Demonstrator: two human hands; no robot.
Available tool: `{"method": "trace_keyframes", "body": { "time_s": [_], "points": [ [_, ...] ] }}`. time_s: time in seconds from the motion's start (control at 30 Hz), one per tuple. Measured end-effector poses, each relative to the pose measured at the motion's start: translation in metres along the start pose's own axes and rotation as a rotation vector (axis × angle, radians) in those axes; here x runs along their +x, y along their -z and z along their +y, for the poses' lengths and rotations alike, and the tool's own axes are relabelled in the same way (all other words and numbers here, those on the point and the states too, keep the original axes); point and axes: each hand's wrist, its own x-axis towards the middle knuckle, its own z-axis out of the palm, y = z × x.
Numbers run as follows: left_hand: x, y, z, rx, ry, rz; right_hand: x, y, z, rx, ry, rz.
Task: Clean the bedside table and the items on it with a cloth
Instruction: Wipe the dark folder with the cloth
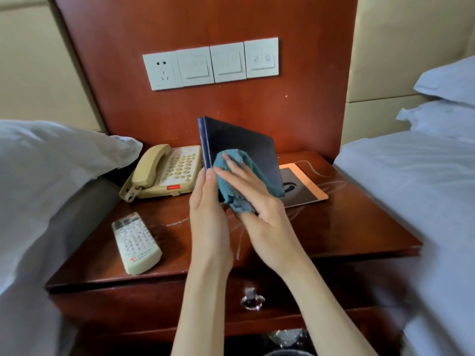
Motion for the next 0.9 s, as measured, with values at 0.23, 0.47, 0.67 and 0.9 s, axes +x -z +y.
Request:
{"method": "trace_keyframes", "body": {
  "time_s": [0.23,0.47,0.67,0.9],
  "points": [
    [-0.009,-0.009,0.013,0.111,0.057,-0.063,0.004,0.030,0.010,-0.037,-0.137,0.197],
    [-0.009,-0.011,0.010,0.360,0.079,-0.058,0.000,0.057,0.016,-0.092,-0.290,0.463],
    [-0.009,-0.007,0.017,0.412,0.009,-0.159,0.003,0.061,0.007,-0.174,-0.257,0.477],
    [-0.011,-0.007,0.014,0.312,-0.093,-0.344,0.002,0.037,-0.017,-0.256,0.050,0.209]
  ]
}}
